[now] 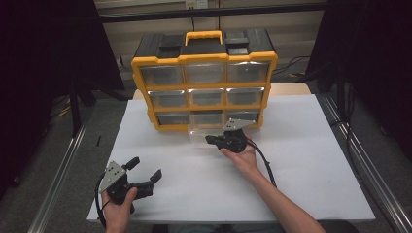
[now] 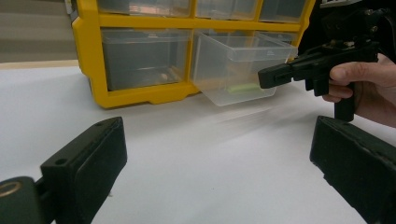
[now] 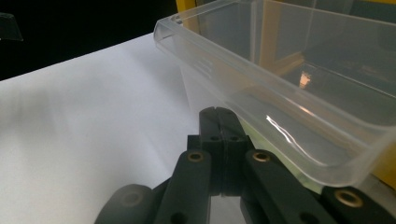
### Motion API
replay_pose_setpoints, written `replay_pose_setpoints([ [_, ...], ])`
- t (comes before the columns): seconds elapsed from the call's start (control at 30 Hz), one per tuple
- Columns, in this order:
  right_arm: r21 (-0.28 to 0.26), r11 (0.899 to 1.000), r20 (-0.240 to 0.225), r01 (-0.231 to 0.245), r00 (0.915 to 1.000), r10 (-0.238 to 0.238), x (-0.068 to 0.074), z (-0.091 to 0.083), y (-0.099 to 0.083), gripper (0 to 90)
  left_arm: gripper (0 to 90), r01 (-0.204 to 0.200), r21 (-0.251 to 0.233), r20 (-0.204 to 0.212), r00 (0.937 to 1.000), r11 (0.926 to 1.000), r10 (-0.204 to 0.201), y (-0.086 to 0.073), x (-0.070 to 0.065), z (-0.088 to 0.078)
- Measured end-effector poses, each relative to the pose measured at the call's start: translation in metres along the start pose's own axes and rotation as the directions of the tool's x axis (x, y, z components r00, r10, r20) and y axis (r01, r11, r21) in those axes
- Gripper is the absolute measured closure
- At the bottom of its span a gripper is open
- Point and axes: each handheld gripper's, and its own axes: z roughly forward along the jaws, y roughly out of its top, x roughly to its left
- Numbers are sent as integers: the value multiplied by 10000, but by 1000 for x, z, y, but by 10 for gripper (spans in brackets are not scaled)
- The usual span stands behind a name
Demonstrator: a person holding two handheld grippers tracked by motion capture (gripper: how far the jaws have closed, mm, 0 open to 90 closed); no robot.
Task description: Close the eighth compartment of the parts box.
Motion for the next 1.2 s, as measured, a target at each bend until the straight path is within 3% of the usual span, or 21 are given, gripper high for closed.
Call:
replay_pose_setpoints([
  [1.2,-94,9999,191,-40,9998,41,-6,4,5,900,41,-12,-5,-29,10000,10000,12,0,0,0],
])
